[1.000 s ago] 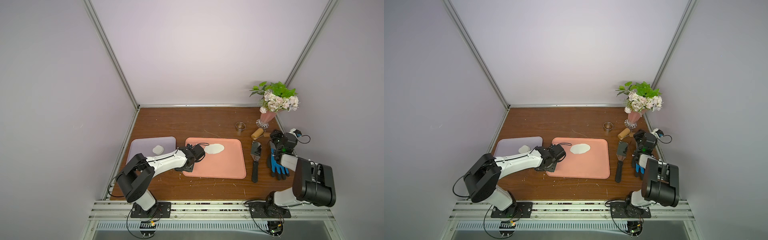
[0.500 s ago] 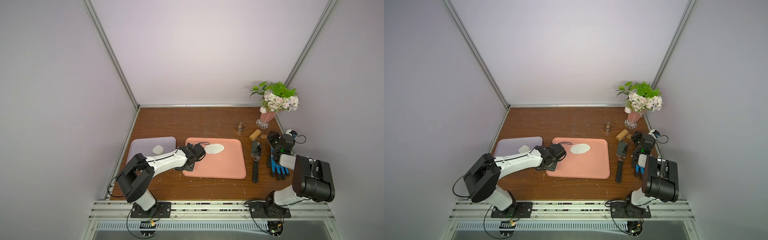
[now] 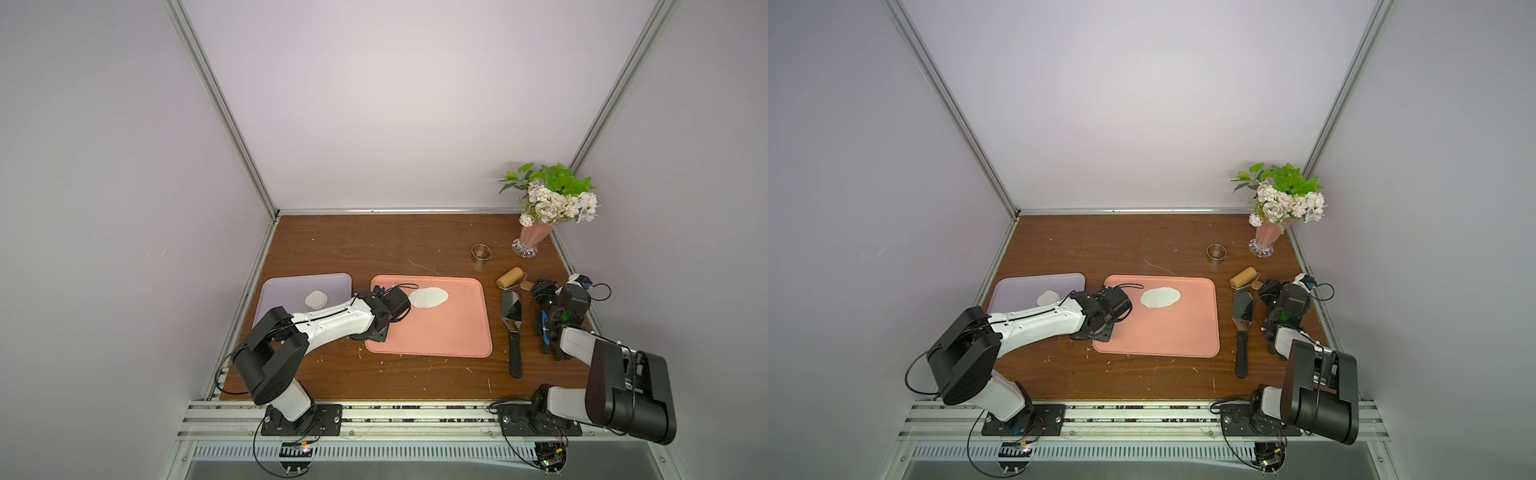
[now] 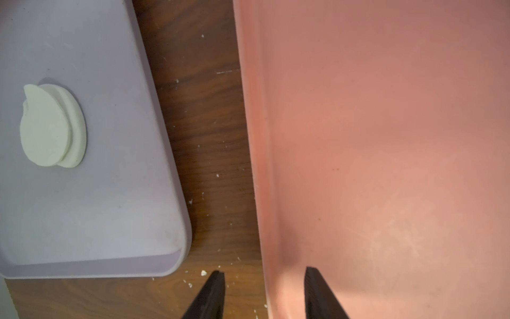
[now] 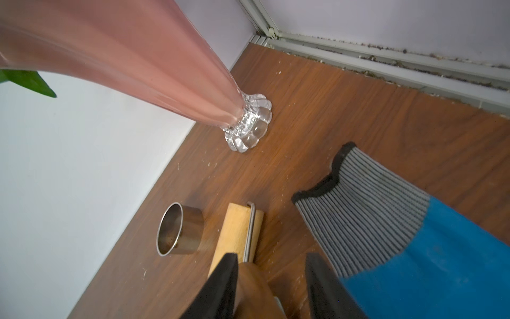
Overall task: Roll out the dumpling wrappers from the dough
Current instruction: Place the rolling pin at the center of the board.
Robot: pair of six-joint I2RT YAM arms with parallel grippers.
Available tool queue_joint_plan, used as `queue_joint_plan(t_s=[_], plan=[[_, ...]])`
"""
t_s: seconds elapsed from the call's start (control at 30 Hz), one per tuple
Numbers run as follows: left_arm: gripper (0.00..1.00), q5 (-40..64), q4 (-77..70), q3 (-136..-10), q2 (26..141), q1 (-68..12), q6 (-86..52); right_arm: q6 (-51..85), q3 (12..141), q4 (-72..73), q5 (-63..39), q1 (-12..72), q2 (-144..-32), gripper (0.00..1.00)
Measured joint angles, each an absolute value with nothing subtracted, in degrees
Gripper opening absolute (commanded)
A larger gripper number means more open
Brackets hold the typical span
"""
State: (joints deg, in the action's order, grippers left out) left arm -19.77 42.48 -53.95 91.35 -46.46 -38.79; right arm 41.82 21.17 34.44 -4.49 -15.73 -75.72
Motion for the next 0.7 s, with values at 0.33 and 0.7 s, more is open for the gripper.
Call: queue_joint_plan(t_s=[0.33,0.7], plan=[[0.45,-19.8,42.5,-54.3,91.4,-46.4,-38.8,37.6,19.7,26.5,-6.4,-15.7,-71.9,0.79],[0.45,-20.0,42.5,-54.3,91.4,-46.4,-38.8,32.9,20.3,15.6,-4.8,-15.6,-63.7,0.74]])
